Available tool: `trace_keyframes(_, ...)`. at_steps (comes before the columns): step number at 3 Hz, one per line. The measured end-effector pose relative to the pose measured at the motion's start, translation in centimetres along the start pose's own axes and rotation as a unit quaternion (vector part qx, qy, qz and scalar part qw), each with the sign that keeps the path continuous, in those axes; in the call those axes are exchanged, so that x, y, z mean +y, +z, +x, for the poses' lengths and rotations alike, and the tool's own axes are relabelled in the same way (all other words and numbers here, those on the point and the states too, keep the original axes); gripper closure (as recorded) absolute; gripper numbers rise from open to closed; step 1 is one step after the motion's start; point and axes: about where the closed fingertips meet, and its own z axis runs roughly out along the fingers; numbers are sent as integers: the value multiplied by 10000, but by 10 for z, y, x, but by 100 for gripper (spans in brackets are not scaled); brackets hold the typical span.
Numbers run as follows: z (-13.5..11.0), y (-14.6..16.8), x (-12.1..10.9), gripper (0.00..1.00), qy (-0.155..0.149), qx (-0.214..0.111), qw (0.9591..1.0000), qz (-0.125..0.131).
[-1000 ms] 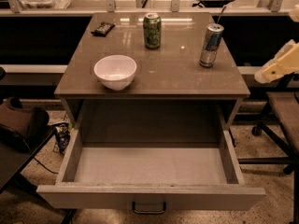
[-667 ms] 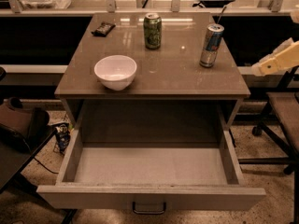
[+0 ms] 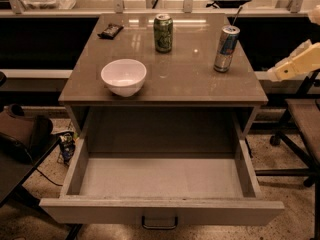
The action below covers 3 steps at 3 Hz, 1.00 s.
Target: Place redbull can into top drawer
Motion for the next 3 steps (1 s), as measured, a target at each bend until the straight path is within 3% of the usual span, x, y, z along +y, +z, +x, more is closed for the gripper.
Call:
trace_keyframes(1, -5, 18, -13, 0, 236, -430, 9988, 56)
trace_keyframes(2, -13, 57, -41, 0, 711, -1224, 9899, 105)
trace_keyframes(3, -14, 88, -65, 0, 1015, -1804, 9782, 169)
